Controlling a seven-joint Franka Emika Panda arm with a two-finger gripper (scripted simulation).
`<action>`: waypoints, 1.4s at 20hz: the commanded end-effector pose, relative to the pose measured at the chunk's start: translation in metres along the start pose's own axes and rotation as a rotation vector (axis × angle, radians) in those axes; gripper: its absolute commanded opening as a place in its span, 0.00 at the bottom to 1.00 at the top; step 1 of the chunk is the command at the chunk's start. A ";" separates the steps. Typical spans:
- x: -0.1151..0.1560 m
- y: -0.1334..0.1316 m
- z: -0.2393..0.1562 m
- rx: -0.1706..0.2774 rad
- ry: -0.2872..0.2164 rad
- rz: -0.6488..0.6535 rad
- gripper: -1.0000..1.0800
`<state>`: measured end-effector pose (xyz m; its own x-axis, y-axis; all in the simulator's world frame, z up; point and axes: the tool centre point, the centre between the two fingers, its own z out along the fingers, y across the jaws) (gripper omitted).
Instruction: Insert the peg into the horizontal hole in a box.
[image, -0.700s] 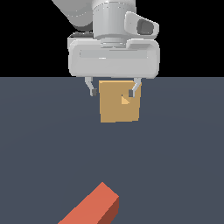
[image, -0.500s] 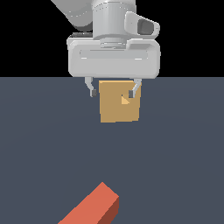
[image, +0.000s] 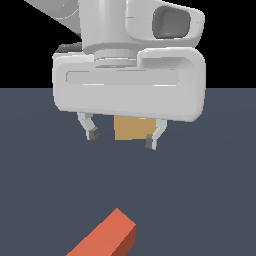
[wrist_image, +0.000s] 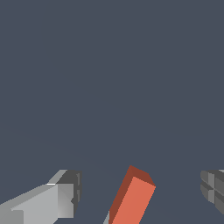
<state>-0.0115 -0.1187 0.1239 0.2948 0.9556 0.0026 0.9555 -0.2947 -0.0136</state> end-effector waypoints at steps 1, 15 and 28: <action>-0.047 0.000 0.014 -0.004 -0.002 0.111 0.96; -0.174 -0.030 0.056 -0.014 -0.001 0.429 0.96; -0.173 -0.031 0.097 -0.014 0.000 0.428 0.96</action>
<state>-0.0933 -0.2746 0.0341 0.6640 0.7477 -0.0010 0.7477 -0.6640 -0.0006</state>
